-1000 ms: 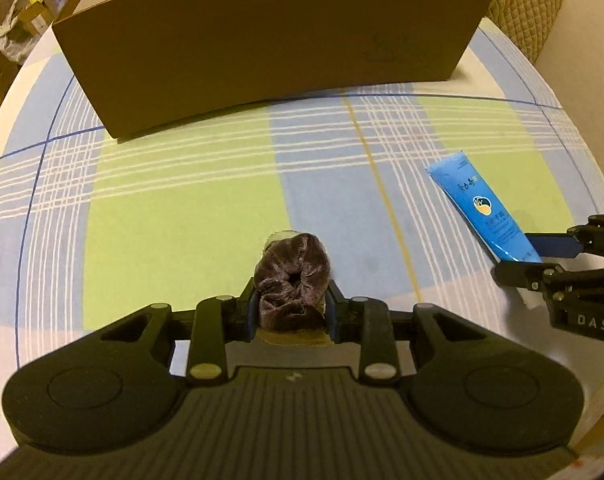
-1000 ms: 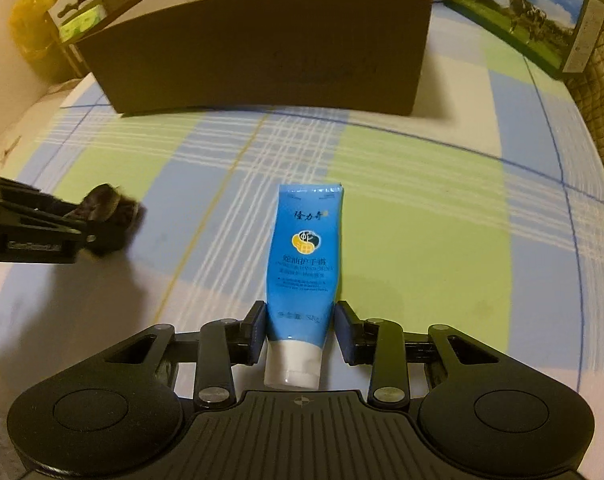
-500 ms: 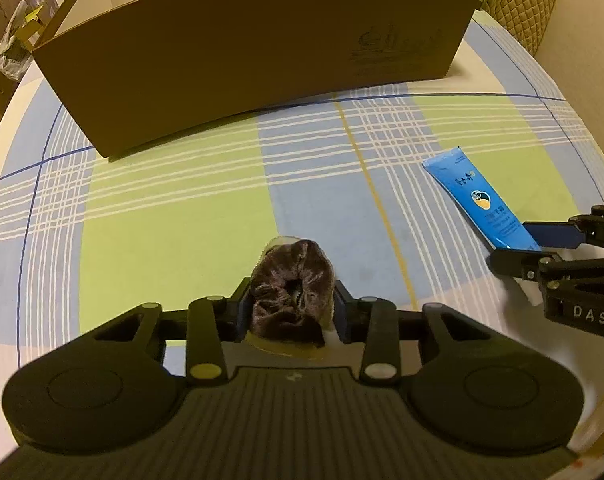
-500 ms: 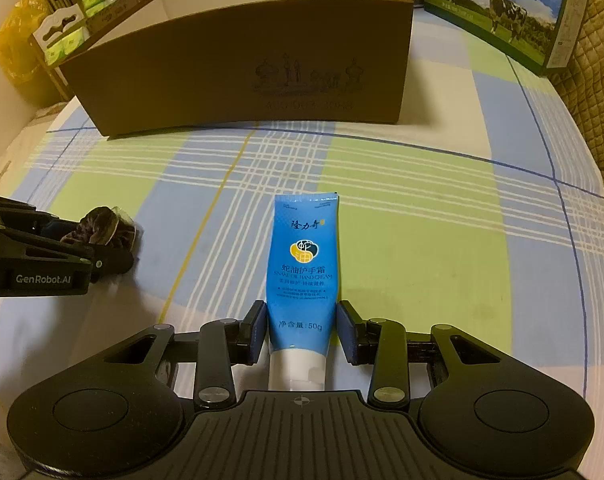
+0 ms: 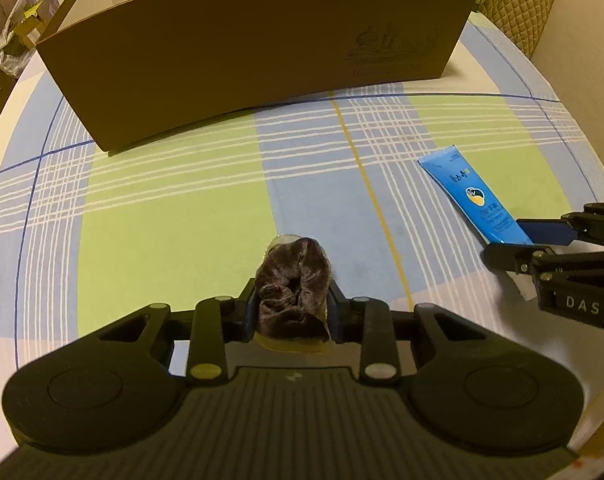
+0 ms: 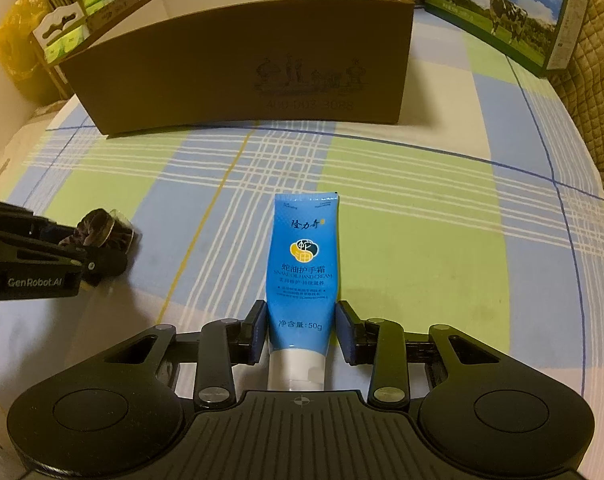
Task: Organize objects
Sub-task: 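Lift scrunchie and blue tube and carry both toward the brown box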
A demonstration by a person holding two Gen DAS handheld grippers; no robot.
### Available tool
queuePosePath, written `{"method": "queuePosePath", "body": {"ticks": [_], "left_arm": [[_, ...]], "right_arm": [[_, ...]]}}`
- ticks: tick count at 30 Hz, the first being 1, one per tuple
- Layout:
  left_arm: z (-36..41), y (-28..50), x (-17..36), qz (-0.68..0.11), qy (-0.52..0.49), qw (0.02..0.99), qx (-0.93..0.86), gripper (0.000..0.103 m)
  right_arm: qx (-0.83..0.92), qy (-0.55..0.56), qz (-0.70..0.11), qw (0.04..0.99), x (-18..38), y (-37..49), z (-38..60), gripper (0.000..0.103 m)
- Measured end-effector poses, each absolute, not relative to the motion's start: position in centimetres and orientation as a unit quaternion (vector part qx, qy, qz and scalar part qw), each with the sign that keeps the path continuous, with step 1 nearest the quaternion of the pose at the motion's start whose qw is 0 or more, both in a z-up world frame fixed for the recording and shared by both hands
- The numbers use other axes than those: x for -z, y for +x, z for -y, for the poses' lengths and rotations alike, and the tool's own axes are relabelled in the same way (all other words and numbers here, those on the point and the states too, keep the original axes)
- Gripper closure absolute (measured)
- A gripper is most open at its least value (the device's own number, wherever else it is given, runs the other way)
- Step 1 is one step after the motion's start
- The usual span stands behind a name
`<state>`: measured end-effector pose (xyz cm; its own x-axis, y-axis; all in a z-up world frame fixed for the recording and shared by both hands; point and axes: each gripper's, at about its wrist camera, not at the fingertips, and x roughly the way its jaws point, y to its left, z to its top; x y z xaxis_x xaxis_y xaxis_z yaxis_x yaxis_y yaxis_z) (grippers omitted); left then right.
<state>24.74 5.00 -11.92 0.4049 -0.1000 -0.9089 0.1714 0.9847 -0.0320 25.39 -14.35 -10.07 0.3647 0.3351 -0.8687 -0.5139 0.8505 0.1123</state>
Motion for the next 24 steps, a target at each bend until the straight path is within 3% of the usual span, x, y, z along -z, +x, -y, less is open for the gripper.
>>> {"method": "queuePosePath", "body": {"ticks": [24], "left_arm": [[-5.8,24.0,8.5,-0.513,0.011,0.854,0.087,0.077]], "right_arm": [[-0.297,-0.046,-0.479,0.825,5.9,24.3,13.7,0.070]]}}
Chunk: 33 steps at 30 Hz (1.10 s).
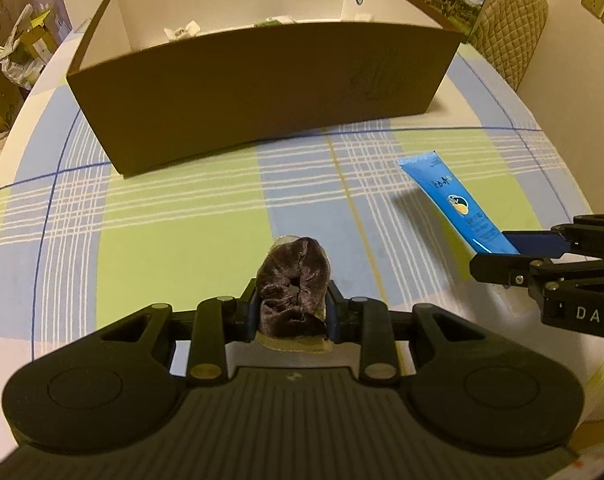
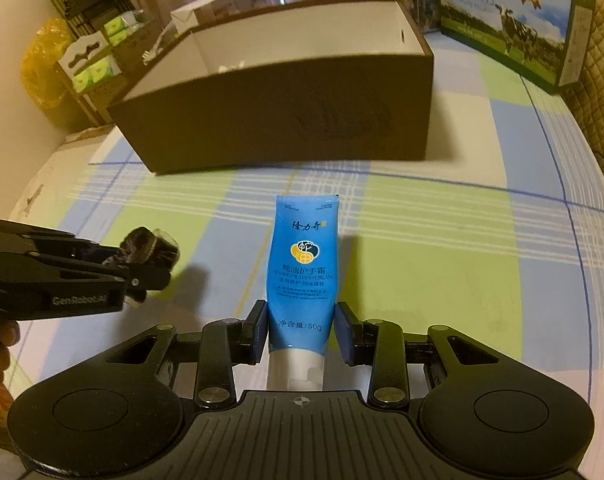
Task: Organize objects
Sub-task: 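Lift scrunchie and blue tube and carry both toward the brown box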
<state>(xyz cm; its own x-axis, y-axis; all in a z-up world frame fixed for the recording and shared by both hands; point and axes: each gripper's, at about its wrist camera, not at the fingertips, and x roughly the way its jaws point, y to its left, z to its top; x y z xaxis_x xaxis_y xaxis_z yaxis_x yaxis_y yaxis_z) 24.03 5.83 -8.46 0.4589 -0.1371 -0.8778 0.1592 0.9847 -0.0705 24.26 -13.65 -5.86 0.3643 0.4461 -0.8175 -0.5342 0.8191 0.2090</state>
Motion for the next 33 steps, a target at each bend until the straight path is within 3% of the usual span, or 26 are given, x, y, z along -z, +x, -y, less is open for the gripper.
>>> {"method": "queuePosePath", "body": {"ticks": [17,33], "left_arm": [[-6.9,25.8,5.0,-0.482,-0.003,0.873,0.077,0.077],[-8.7,32.9,-0.2,-0.413,0.008,0.909,0.060,0.076]], "right_arm": [[-0.328,-0.037,-0.439,0.836,2.5,26.0,11.6,0.070],[-0.326,-0.015,-0.382,0.864,-2.3,33.5,9.0,0.070]]}}
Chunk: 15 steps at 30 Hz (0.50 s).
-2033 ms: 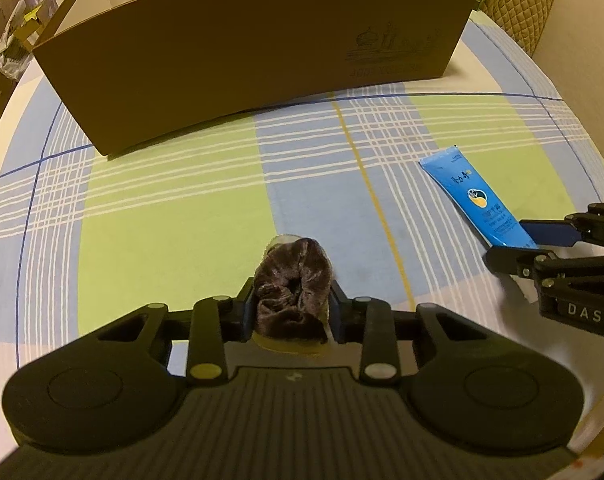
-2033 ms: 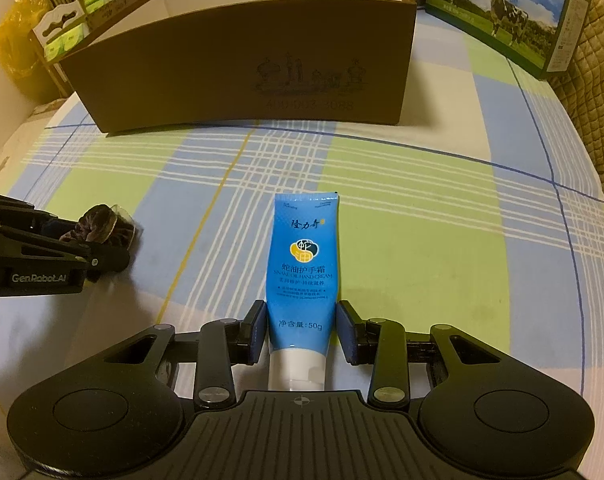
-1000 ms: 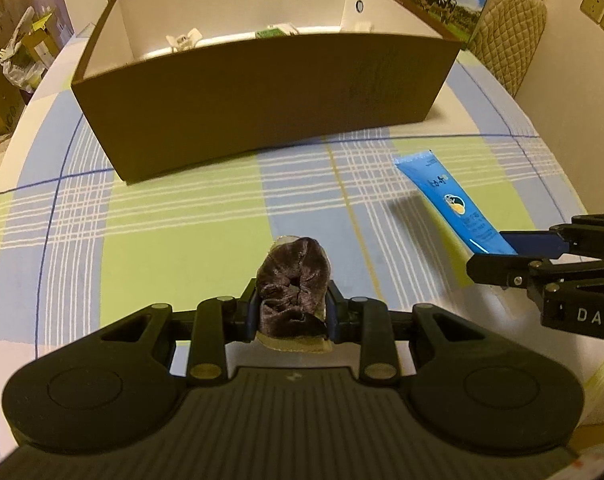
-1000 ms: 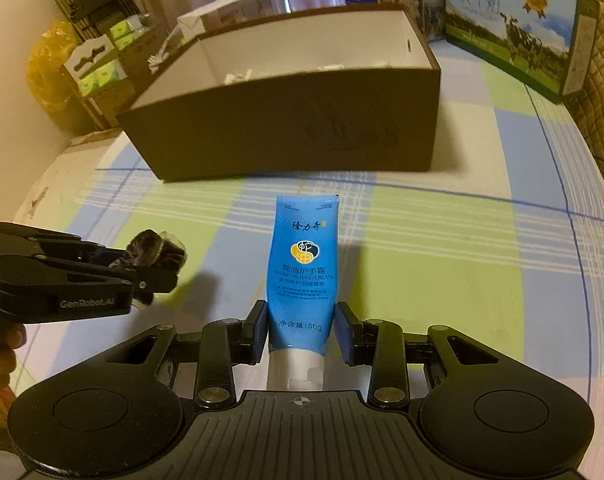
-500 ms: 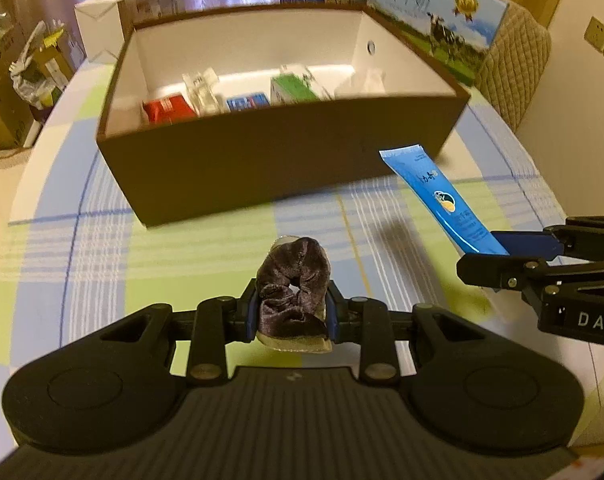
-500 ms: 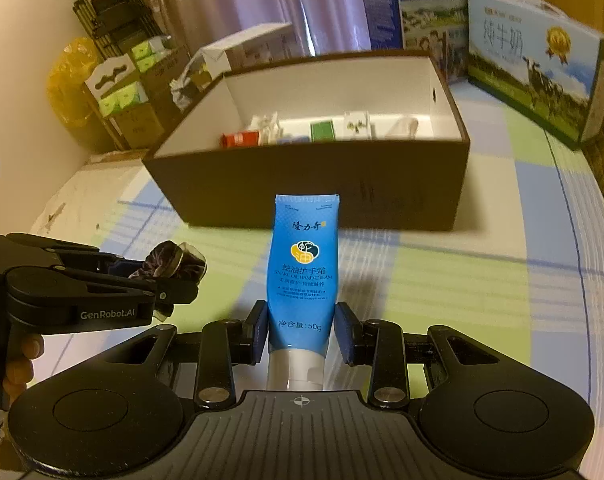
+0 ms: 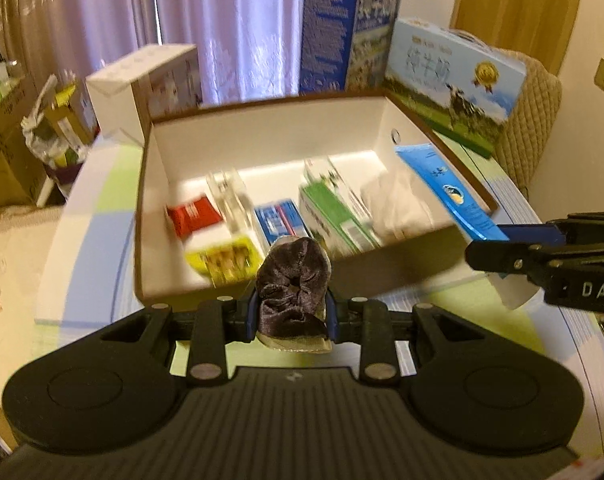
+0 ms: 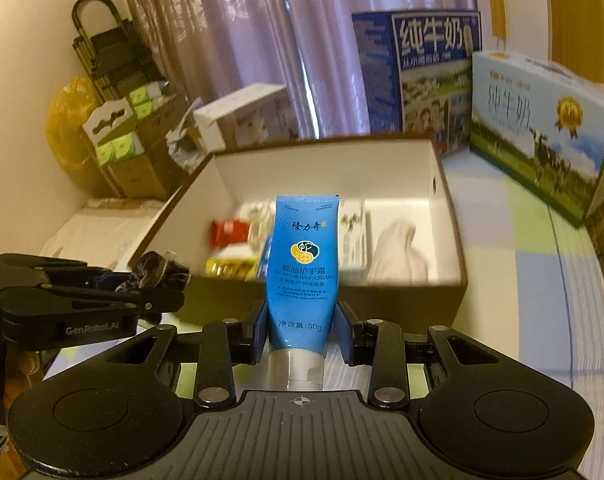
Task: Organize objects
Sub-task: 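Lift scrunchie and blue tube and carry both toward the brown box, then lower scrunchie and tube into the brown box and open both tools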
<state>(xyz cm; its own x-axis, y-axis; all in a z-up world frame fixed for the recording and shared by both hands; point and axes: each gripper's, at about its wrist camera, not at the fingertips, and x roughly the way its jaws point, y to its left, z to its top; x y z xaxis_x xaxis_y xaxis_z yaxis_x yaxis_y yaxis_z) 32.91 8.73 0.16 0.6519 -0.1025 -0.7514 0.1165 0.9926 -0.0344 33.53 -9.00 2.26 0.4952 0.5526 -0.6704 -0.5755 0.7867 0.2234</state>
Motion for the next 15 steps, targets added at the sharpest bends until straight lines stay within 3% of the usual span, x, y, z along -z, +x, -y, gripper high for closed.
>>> {"method": "queuePosePath", "body": {"ticks": [15], "left_arm": [[-9.9,40.9,0.0,-0.411,0.021,0.911,0.042,0.076]], "right_arm": [[-0.298,0.000,-0.399,0.867,-1.5,42.3,6.2,0.070]]}}
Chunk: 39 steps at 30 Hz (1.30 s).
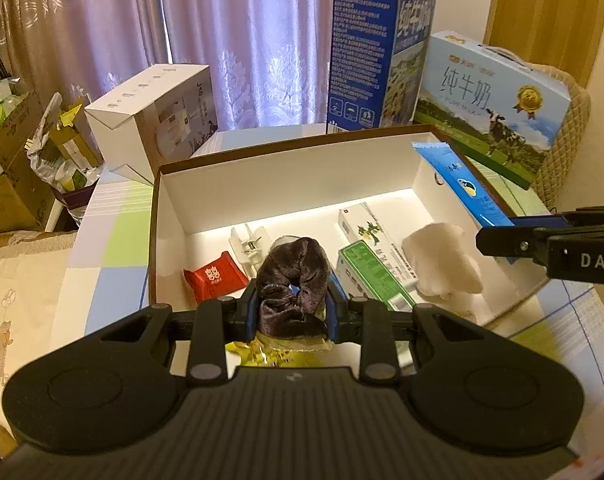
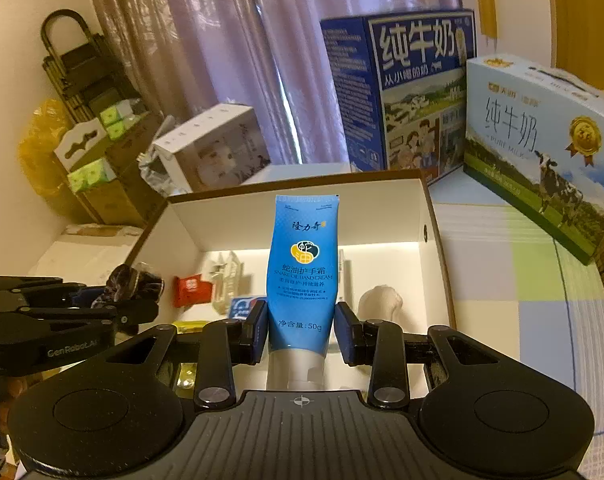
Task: Organize objects
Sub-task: 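Lower scrunchie and tube into the brown box and open both tools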
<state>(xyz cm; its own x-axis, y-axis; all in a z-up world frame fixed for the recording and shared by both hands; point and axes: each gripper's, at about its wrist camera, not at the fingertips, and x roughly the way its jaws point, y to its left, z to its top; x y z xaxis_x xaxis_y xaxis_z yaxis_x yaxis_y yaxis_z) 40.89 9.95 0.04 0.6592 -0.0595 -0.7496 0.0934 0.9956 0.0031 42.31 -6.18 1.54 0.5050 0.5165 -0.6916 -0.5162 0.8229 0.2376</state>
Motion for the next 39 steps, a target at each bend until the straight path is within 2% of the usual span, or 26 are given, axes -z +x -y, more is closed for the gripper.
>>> {"method": "queuePosePath", "body": {"ticks": [20,39], "left_arm": [[-9.8,46.0,2.9,-0.440,0.021,0.897,0.046,0.076],[-9.5,46.9,3.9,-0.450,0.017,0.891,0.054,0.075]], "right_arm": [[-0.247,-0.003,-0.445,0.861,3.6,49.0,4.3,0.070],[-0.237,0.009,-0.452,0.860,3.6,48.9,5.3,0.066]]}}
